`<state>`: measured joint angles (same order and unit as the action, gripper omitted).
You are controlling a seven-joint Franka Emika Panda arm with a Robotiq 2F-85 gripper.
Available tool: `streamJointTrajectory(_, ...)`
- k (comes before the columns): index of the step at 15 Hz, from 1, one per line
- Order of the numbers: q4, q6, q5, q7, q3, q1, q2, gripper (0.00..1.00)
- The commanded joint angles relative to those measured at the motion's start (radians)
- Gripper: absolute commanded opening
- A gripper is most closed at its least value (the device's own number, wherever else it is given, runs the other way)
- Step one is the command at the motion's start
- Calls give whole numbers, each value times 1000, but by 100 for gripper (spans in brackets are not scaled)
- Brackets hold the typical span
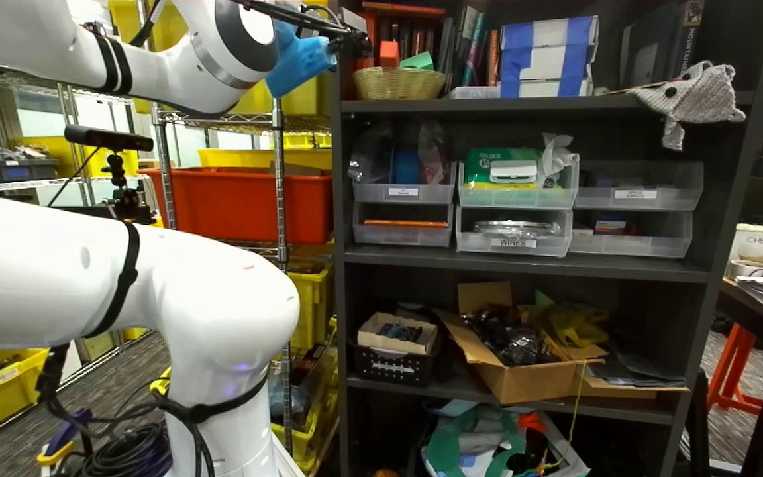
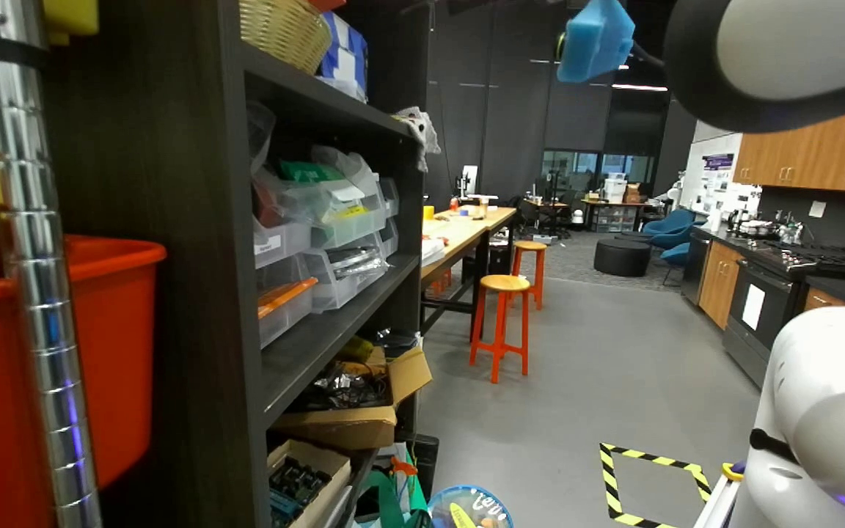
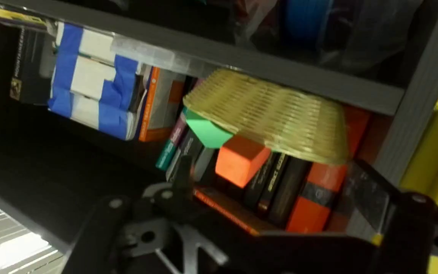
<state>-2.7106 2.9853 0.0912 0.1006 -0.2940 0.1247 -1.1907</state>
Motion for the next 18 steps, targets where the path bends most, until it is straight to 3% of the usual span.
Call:
streamJointTrajectory(1, 75, 34, -50, 14, 9, 16, 35, 100)
streamJointTrajectory(6, 128, 42, -89, 16, 5, 25, 79, 100)
streamJointTrajectory(12, 208, 172, -59, 17, -87, -108, 192, 100)
streamJointTrajectory(18, 301, 150, -56, 40, -182, -283, 264, 100)
